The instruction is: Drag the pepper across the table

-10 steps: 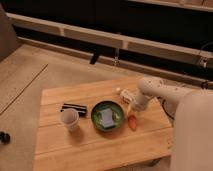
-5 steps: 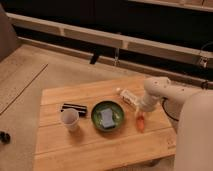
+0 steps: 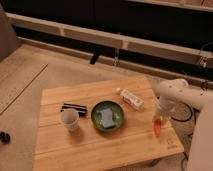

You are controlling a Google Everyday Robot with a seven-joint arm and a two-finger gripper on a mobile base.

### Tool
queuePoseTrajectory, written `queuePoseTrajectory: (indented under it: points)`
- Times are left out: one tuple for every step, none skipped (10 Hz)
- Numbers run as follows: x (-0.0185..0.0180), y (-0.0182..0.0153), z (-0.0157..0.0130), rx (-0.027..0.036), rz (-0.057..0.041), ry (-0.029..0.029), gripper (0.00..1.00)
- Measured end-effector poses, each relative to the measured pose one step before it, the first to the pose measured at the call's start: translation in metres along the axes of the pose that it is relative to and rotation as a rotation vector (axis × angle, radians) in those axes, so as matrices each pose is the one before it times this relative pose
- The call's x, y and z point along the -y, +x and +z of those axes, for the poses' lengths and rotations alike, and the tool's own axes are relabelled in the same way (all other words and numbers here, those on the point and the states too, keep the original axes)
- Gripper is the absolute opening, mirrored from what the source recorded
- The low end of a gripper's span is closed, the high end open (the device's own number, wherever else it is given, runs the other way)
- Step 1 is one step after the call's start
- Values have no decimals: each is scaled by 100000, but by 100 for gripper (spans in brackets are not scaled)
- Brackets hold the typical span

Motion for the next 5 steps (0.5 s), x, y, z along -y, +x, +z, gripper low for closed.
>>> queuePoseTrajectory:
  points:
    - [-201, -76, -13, 196, -274, -129, 7]
    - [-118, -9, -2, -24, -170, -19, 19]
    - [40, 13, 6, -39, 46, 31, 30]
    - [70, -5, -12, 36, 130, -27, 38]
    - [-31, -9, -1, 2, -39, -2, 47]
